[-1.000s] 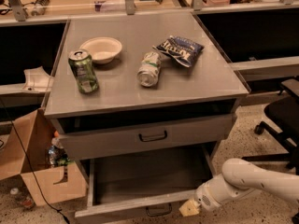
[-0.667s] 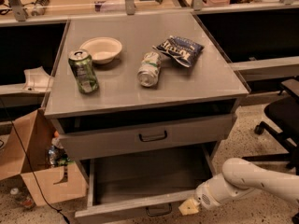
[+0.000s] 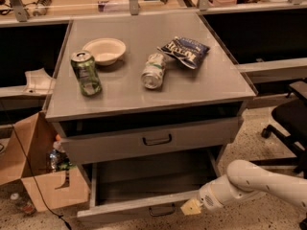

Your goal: Close middle drawer

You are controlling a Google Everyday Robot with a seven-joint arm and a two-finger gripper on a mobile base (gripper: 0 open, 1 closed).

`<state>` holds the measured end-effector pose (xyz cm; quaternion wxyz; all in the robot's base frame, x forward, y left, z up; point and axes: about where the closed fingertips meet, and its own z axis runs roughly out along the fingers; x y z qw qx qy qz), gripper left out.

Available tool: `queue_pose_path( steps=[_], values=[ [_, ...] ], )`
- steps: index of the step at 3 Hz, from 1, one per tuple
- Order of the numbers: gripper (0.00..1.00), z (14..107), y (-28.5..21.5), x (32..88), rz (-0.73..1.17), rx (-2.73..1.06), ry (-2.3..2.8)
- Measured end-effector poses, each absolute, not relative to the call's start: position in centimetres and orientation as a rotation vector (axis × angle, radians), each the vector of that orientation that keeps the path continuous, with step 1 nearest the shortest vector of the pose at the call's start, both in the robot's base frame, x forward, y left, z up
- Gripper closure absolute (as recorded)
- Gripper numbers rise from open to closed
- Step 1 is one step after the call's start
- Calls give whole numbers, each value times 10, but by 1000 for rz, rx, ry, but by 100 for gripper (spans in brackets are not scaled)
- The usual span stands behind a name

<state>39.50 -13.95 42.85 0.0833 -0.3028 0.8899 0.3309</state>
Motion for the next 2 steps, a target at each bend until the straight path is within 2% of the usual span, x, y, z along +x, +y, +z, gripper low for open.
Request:
queue_pose_path(
  steps=[2],
  values=[
    [100,434,-123,420,1008,-938,2595]
  ],
)
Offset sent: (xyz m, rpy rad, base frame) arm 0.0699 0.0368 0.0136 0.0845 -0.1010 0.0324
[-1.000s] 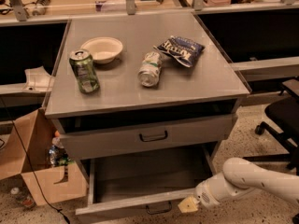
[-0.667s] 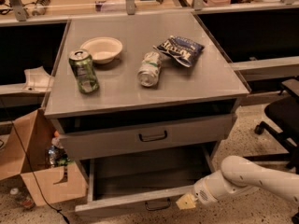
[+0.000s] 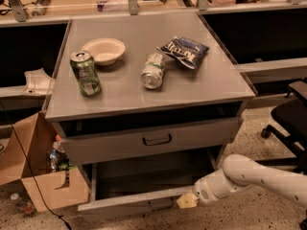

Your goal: Close middle drawer

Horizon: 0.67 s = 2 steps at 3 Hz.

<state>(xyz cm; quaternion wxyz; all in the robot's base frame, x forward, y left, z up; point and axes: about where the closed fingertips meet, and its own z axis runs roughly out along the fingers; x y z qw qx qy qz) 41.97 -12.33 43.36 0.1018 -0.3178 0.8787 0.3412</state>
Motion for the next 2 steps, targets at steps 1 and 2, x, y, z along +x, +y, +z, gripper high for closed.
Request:
queue_pose_path(
  steps=[1,2],
  values=[
    [100,433,-123,420,1008,-937,2595],
    [100,427,-126,419,1003,-902,2612]
  ],
)
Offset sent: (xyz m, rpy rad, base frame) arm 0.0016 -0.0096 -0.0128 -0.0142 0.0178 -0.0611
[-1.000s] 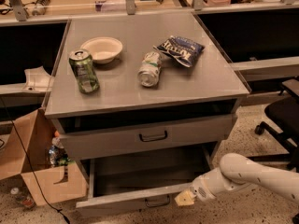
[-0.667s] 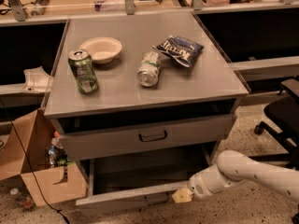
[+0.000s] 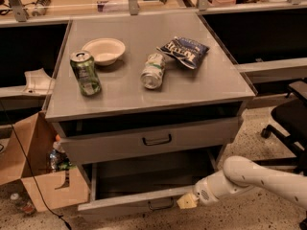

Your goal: Close middle drawer

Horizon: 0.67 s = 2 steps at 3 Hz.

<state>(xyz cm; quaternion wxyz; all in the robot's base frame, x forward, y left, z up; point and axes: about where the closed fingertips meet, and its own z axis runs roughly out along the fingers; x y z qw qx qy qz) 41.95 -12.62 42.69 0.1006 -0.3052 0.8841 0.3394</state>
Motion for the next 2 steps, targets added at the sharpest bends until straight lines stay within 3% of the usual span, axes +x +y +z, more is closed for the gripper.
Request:
queue_pose_path(
  steps=[2],
  values=[
    [100,428,-116,438,973,-886,2580]
  ],
)
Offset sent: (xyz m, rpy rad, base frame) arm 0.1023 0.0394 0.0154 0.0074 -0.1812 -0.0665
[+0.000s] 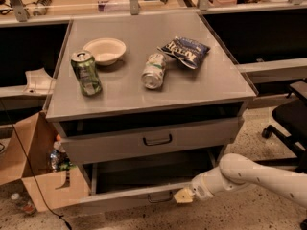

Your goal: Close middle drawer

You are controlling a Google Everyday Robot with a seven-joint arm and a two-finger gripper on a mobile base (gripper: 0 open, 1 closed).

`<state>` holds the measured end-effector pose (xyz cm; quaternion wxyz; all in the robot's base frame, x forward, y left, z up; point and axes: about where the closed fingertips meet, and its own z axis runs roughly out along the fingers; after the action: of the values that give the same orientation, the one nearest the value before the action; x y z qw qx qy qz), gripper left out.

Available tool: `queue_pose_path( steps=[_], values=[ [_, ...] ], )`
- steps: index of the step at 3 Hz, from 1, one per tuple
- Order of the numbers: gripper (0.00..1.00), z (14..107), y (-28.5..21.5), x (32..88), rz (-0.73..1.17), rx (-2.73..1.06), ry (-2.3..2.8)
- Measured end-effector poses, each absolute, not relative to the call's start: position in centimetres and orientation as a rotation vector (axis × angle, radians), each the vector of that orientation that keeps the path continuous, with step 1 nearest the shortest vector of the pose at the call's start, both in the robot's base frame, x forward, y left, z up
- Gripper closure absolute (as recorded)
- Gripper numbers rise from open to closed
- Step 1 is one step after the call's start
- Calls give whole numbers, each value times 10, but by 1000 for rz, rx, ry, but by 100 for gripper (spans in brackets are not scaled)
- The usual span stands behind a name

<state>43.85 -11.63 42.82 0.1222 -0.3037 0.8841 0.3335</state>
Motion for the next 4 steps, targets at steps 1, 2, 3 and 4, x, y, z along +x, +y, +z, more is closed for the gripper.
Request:
queue_pose_path(
  steps=[1,2,3,4],
  values=[
    [100,434,-107,456,952,-891,2548],
    [100,434,-107,456,952,-890,2548],
    [100,429,-106,474,944,-827,2518],
    [100,429,-106,473,943,-826,2516]
  ],
)
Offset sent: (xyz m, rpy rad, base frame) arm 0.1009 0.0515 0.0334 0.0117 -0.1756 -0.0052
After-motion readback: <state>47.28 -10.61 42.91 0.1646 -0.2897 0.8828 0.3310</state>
